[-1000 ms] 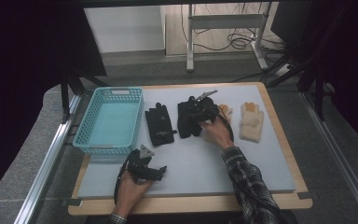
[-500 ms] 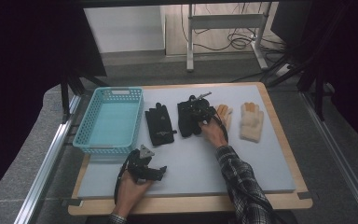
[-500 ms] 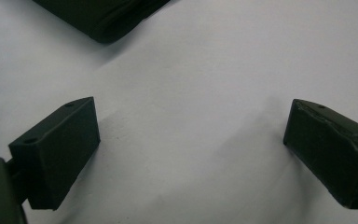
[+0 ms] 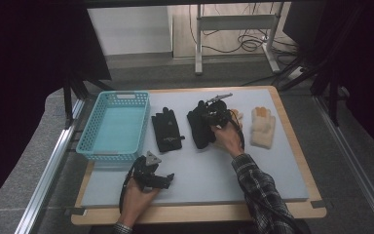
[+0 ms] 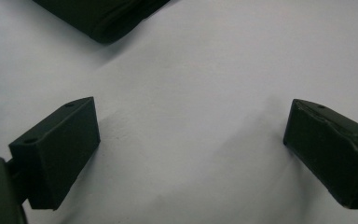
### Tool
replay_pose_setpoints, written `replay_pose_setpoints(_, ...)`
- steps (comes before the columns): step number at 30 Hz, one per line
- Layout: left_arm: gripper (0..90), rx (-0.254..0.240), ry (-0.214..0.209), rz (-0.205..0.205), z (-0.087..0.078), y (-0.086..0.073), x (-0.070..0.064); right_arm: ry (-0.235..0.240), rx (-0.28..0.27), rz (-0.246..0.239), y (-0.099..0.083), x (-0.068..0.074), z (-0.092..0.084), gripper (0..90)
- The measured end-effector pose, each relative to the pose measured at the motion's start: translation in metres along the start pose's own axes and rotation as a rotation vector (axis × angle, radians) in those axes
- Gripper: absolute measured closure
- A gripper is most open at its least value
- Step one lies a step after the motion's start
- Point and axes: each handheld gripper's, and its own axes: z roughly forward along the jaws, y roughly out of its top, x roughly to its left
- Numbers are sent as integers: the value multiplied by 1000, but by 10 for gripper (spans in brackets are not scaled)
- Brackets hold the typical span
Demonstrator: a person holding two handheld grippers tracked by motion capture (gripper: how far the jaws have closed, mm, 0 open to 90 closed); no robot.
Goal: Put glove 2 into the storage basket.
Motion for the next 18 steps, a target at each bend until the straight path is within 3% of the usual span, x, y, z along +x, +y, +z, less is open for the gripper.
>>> replay_pose_setpoints(9, 40, 0, 1, 1, 0, 0, 0, 53, -58, -2, -1, 22, -42, 850)
replay_pose_setpoints(11, 40, -2, 0, 0, 0, 0, 0, 47, -62, -26, -6, 36, -56, 848)
replay_pose_setpoints(18, 40, -2, 2, -1, 0, 0, 0, 56, -82, -35, -34, 62, -87, 843)
